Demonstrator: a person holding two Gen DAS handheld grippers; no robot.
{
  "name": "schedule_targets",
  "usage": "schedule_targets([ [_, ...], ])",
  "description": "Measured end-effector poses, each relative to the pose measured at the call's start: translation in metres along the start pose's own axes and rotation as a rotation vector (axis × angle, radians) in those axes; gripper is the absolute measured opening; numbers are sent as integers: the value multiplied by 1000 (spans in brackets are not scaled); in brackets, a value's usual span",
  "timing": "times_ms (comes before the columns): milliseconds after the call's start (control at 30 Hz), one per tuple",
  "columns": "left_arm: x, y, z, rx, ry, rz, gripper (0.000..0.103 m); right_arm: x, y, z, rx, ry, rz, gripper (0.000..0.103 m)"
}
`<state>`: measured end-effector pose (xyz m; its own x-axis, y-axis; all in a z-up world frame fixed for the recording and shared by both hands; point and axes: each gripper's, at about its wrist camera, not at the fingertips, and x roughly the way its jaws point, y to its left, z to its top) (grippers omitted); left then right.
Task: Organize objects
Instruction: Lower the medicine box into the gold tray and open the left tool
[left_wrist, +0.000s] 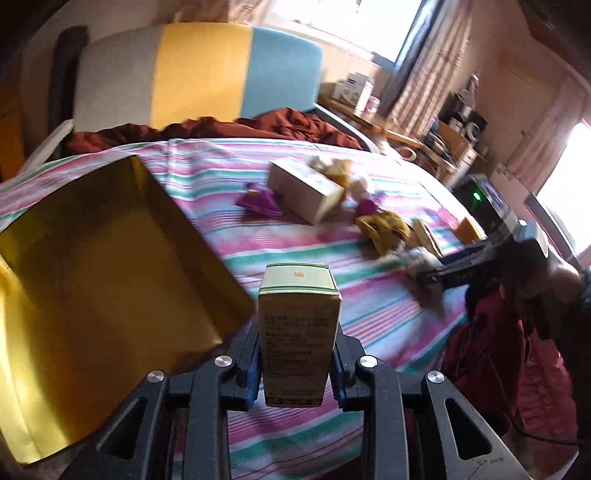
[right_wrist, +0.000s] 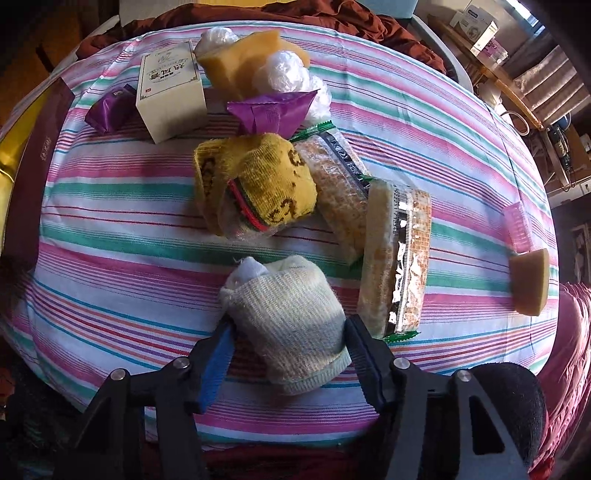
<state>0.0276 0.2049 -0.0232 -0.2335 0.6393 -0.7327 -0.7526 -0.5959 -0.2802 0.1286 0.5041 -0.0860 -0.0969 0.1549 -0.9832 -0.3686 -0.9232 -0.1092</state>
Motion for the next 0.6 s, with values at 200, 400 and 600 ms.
schedule_targets([
  [200,-31,55,-10,-124,-45,140,30,-1,-6,-3,3,-4,0,60],
  [400,-54,113,-34,-238,-34,313,30,-3,-16,-7,16,-20,18,60],
  [600,-63,150,-53,-304,-9,433,30,-6,-26,-9,23,-28,33,60],
])
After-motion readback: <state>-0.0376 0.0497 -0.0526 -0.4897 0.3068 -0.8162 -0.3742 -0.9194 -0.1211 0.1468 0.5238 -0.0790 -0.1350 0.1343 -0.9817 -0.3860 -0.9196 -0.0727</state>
